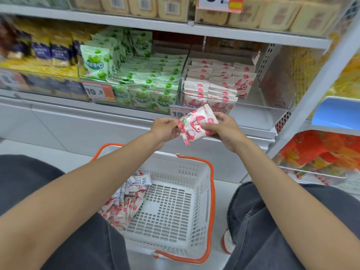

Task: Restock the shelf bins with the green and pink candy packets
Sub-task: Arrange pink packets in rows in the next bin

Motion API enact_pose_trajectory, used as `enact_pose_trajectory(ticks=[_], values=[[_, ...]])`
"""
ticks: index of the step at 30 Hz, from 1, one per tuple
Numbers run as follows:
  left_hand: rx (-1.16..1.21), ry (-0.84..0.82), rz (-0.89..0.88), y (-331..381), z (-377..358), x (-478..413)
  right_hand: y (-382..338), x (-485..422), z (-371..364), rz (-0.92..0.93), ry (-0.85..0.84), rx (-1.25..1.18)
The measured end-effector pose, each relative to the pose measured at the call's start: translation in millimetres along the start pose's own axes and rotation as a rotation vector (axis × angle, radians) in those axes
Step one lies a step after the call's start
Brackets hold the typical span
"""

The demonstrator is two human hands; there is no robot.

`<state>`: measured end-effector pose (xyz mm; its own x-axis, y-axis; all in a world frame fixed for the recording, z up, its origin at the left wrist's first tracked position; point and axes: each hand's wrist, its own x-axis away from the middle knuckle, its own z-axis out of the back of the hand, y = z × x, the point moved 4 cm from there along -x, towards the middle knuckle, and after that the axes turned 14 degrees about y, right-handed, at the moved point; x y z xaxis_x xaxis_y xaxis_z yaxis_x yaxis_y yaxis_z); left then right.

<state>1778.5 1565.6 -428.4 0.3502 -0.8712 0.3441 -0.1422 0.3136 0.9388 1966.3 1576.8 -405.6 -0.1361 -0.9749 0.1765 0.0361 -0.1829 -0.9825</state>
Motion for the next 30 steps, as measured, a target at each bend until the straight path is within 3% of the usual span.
enact_pose_trajectory(ticks=[3,6,11,14,17,19,23,27,30], values=[[-0.218,-0.035,-0.094,5,-6,2,-17,0,4,0.175,0.082,0.123],[-0.484,0.065,-0.37,26,-18,0,-45,-2,12,0.331,0.128,0.188],[-0.602,0.095,-0.77,81,-65,-3,-112,-29,74,0.589,0.475,0.201],[-0.731,0.062,-0.944,106,-105,-23,-131,-56,108,0.677,0.589,0.325],[-1.025,0.083,-1.023,114,-135,-51,-120,-100,127,0.591,0.633,0.564],[-1.125,0.095,-1.018,109,-140,-67,-105,-132,132,0.416,0.618,0.636],[-1.115,0.107,-1.048,97,-137,-75,-83,-182,111,0.21,0.41,0.623],[-1.098,0.119,-1.072,95,-136,-74,-71,-205,105,0.18,0.458,0.531],[-1.097,0.165,-1.104,92,-136,-73,-58,-219,115,0.035,0.5,0.549]])
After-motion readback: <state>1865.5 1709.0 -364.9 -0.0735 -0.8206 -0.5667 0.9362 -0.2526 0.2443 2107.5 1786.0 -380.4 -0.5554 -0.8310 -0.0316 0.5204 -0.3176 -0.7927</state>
